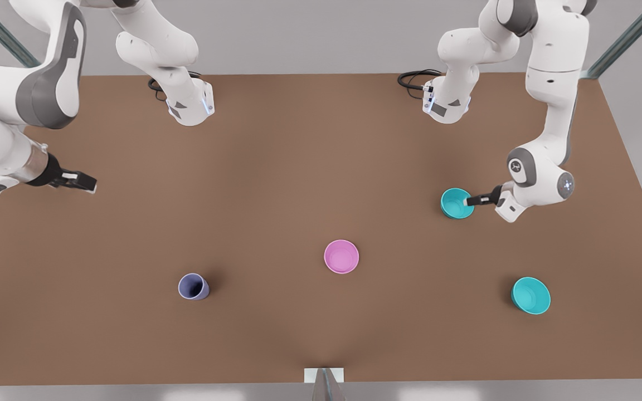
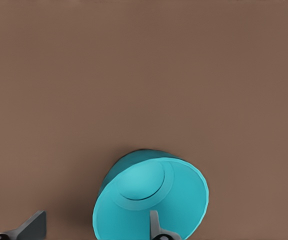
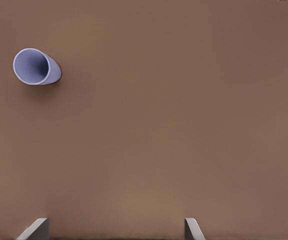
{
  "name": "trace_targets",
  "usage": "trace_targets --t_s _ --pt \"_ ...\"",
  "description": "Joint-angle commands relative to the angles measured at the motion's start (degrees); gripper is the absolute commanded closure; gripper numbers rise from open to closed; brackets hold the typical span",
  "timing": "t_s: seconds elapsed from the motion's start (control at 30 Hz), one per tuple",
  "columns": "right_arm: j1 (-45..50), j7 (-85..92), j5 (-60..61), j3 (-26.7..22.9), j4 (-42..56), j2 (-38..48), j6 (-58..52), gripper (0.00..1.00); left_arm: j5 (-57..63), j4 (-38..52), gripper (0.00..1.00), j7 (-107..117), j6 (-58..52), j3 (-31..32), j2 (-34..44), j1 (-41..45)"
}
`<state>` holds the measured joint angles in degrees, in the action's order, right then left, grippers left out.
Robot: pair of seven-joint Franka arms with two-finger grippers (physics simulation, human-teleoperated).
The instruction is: Stack the blue bowl on the pink bowl
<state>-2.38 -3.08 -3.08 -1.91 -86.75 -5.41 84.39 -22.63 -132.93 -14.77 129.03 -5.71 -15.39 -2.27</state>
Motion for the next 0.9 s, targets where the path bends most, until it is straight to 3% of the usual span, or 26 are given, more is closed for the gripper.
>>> trace_targets --t_s 0.0,0.2,0.23,0.27,0.3,0.4,0.43,0.5,0.57,0.73,0.87 --pt "0.00 26.37 -1.76 0.06 0.01 -0.03 -2.83 0.00 -1.02 -0.66 0.00 -17.22 7.11 0.00 -0.43 0.42" --pt "-0.08 24.35 -1.32 0.06 0.53 0.05 -3.10 0.00 -1.19 -1.02 0.00 -17.05 6.50 0.00 -2.54 0.95" --pt "-0.08 23.91 -1.05 0.06 0.88 0.14 -3.18 0.00 -1.54 -1.02 0.11 -17.05 6.50 0.00 -2.63 0.95" --pt "-0.08 22.59 -1.05 -0.02 1.06 0.23 -3.27 0.00 -1.54 -1.02 0.29 -17.05 6.50 0.00 -2.63 1.21" --pt "-0.08 22.59 -1.23 -0.02 1.68 0.14 -3.36 0.00 -1.54 -1.02 0.34 -16.96 6.50 0.00 -2.98 1.30" --pt "-0.08 22.68 -1.23 -0.02 1.68 -0.03 -3.45 0.00 -2.95 -0.93 0.36 -16.96 6.50 0.00 -3.24 1.57" --pt "-0.08 22.68 -1.23 -0.02 1.68 -0.04 -3.45 0.00 -2.95 -0.93 0.41 -16.87 6.41 0.00 -3.24 1.65" --pt "-0.08 22.68 -1.23 -0.02 1.59 -0.03 -3.45 0.00 -2.95 -0.76 0.63 -16.87 5.80 0.00 -3.24 1.65" --pt "-0.08 22.68 -1.23 -0.02 1.59 -0.12 -3.45 0.00 -2.95 -0.58 0.78 -16.79 5.36 0.00 -3.16 1.65" --pt "-0.08 23.03 -1.23 -0.02 1.59 -0.47 -3.36 0.00 -2.34 3.11 0.79 -15.12 1.23 -0.09 -2.63 1.65" --pt "-0.08 23.21 -1.23 -0.02 1.41 -0.56 -3.36 0.00 -1.98 10.57 0.79 1.23 -5.10 2.01 -0.87 4.99"
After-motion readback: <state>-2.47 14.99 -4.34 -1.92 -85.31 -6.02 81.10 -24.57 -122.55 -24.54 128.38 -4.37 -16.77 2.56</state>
